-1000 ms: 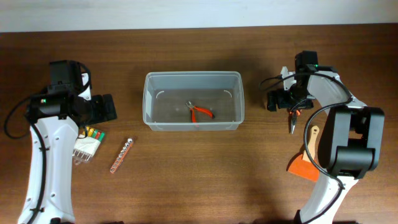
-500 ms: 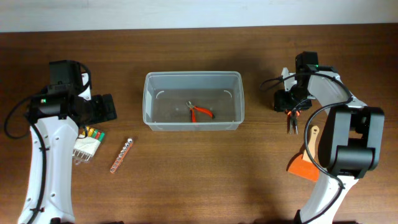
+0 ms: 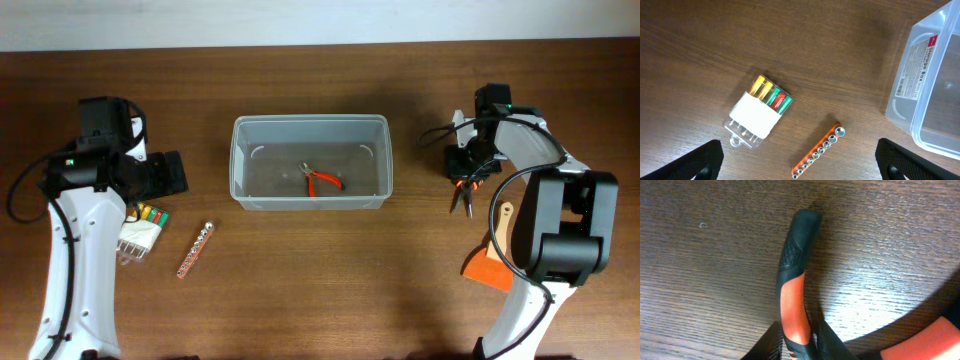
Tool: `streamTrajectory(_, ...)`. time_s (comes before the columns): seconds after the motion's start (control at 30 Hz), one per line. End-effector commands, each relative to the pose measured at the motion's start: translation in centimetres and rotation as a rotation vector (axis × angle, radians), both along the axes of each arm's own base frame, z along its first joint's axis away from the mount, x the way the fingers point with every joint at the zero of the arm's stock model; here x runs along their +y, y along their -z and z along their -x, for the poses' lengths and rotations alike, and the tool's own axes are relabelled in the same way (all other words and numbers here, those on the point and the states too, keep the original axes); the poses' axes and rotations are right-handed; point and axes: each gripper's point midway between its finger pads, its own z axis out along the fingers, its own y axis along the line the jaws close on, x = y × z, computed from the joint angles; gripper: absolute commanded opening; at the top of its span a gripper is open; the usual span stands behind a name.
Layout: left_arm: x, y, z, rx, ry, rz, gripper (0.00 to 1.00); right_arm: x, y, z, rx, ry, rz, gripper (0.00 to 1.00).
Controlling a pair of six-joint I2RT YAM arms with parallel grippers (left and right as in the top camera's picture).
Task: Pack container
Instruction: 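Lower and grasp the needle-nose pliers handles with the right gripper, then carry the pliers into the clear box and release them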
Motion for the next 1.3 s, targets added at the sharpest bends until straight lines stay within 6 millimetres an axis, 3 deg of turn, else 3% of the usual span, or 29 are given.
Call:
streamTrajectory(0.0, -0.2, 0.0, 0.0, 0.001, 0.02, 0.008, 0.99, 0.5, 1.4, 0.8, 0.047, 0.002, -0.022, 0.2)
streamTrajectory(0.37, -0.2, 0.0, 0.0, 0.001, 0.019, 0.007, 0.99, 0.6, 1.3, 1.1, 0.06, 0.002, -0.027, 0.04)
streamTrajectory(0.53, -0.2, 0.0, 0.0, 0.0, 0.019, 0.008, 0.99, 0.9, 0.4, 0.9, 0.06, 0.001, -0.043, 0.04)
streamTrajectory(0.7, -0.2, 0.0, 0.0, 0.001, 0.019, 0.007, 0.99, 0.8, -3.4, -0.3, 0.018, 0.0, -0.038, 0.04)
streamTrajectory(0.77, -0.2, 0.0, 0.0, 0.001, 0.019, 0.007, 0.99, 0.8, -5.9, -0.9, -0.014, -0.004, -0.035, 0.04)
streamTrajectory(0.87, -0.2, 0.0, 0.0, 0.001, 0.02, 0.007, 0.99, 1.6, -11.2, -2.0, -0.093, -0.041, -0.026, 0.04)
streamTrajectory(0.9, -0.2, 0.0, 0.0, 0.001, 0.02, 0.007, 0.99, 2.4, -13.6, -2.4, -0.135, -0.08, -0.02, 0.04)
streamTrajectory(1.0, -0.2, 0.0, 0.0, 0.001, 0.02, 0.007, 0.99, 5.0, -17.9, -2.6, -0.21, -0.188, -0.011, 0.04)
streamTrajectory(1.1, -0.2, 0.0, 0.0, 0.001, 0.02, 0.007, 0.99, 10.1, -21.9, -1.9, -0.281, -0.416, 0.002, 0.04)
streamTrajectory(1.13, -0.2, 0.0, 0.0, 0.001, 0.02, 0.007, 0.99, 11.1, -22.3, -1.7, -0.29, -0.452, 0.002, 0.04)
streamTrajectory(1.2, -0.2, 0.0, 0.0, 0.001, 0.02, 0.008, 0.99, 15.3, -23.3, -0.9, -0.326, -0.628, 0.007, 0.04)
streamTrajectory(1.23, -0.2, 0.0, 0.0, 0.002, 0.02, 0.007, 0.99, 16.4, -23.3, -0.6, -0.333, -0.679, 0.009, 0.04)
streamTrajectory(1.27, -0.2, 0.0, 0.1, 0.002, 0.02, 0.008, 0.99, 19.0, -23.2, 0.3, -0.343, -0.805, 0.013, 0.04)
